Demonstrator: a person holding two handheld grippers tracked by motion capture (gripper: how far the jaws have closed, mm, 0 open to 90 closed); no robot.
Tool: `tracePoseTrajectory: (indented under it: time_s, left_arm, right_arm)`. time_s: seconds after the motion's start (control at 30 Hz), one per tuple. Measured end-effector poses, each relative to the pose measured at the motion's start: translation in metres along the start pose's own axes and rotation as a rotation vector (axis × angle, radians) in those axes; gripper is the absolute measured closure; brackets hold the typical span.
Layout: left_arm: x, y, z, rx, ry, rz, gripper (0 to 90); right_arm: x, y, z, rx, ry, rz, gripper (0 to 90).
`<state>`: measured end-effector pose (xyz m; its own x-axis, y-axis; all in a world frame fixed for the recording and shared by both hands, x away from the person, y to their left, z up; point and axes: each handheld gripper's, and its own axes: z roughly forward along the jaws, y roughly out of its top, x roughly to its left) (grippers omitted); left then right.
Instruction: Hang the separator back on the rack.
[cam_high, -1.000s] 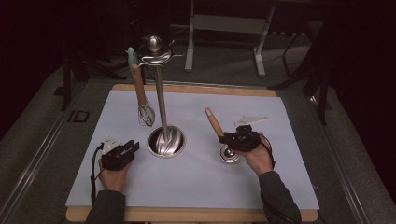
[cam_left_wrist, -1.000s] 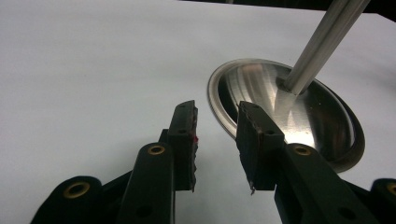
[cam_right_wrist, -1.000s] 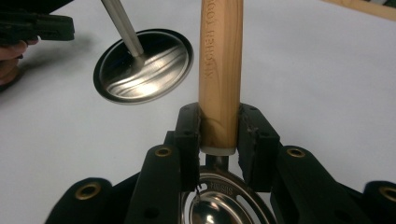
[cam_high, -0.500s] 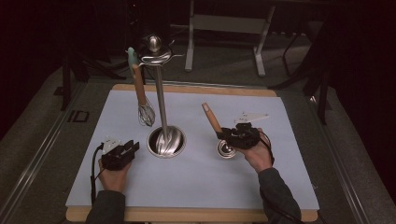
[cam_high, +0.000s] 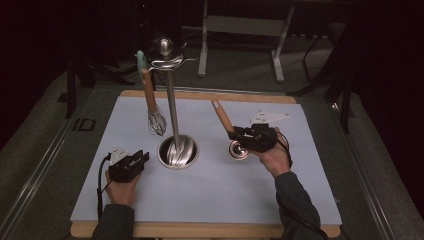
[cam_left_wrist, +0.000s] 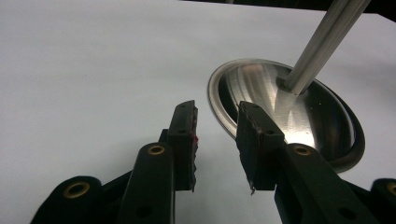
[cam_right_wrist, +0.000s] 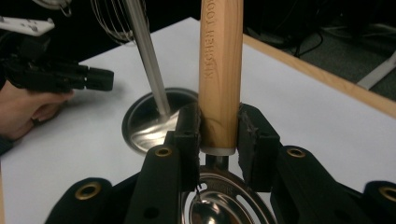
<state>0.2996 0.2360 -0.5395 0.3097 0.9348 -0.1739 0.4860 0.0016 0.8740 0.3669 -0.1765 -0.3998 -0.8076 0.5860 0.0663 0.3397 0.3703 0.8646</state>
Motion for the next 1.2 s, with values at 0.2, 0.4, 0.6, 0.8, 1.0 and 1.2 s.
tracePoseTrajectory:
  time_s: [0.2,0.4,0.6,0.8,1.0,1.2]
  left_arm:
    - [0.000,0.000,0.000,0.000,0.001,0.002,68.3]
    - [0.000,0.000,0.000,0.000,0.000,0.001,68.3]
    - [0.000,0.000,0.000,0.000,0.000,0.001,68.3]
    - [0.000,0.000,0.000,0.000,0.000,0.000,68.4]
    - [0.000,0.000,0.000,0.000,-0.001,-0.001,68.3]
    - [0.000,0.000,0.000,0.000,-0.001,0.000,68.4]
  right_arm:
    - [0.001,0.012,-0.001,-0.016,0.009,-0.020,71.1]
    - [0.004,0.022,-0.004,-0.037,0.016,-0.045,71.1]
    - [0.007,0.030,-0.004,-0.052,0.027,-0.052,71.1]
    - [0.012,0.039,-0.002,-0.076,0.040,-0.066,71.1]
    - [0.016,0.045,-0.002,-0.091,0.049,-0.081,71.1]
    - [0.020,0.046,-0.001,-0.110,0.065,-0.086,71.1]
